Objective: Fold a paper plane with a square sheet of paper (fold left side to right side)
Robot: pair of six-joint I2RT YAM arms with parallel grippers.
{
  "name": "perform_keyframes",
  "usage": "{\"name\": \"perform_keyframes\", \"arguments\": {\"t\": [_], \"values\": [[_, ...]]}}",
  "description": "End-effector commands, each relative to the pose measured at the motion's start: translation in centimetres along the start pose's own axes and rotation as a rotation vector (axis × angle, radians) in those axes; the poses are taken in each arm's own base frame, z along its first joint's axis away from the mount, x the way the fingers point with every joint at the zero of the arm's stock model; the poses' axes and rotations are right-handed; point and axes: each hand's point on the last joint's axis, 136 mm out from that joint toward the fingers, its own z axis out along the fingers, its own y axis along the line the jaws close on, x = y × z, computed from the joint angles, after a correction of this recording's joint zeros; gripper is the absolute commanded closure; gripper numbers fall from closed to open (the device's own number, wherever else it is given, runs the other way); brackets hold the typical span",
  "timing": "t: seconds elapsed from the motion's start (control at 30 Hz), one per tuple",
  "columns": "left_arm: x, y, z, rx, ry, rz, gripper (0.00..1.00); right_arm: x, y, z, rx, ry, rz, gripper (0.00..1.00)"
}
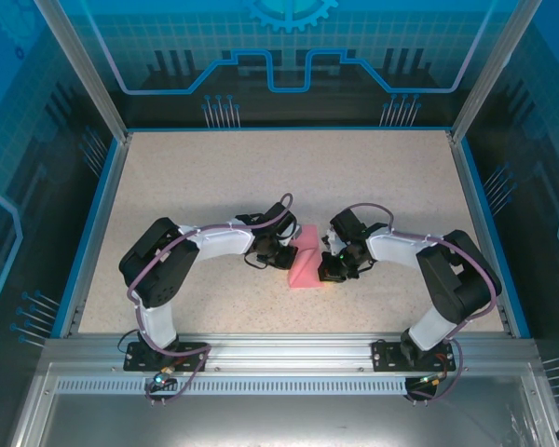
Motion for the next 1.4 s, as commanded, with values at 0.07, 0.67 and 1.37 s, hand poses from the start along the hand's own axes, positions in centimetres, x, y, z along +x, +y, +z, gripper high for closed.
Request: {"name": "perform_keyframes", "arguments": {"t": [0.07,0.67,1.37], "values": [[0.4,0.0,-0.7,0.01,0.01,0.016,1.0,1.6,-1.5,1.1,0.079,0.066,0.002,0.97],[0.4,-0.6,-1.3,0.04,-0.002,0.019,1.0,1.7,-1.4,1.2,0.076,0.067,-0.003,0.96],[0.3,0.1,-0.2,0.008,0.013,0.017,1.0,1.7,-1.5,1.3,0.078,0.071,-0.004,0.96]]}}
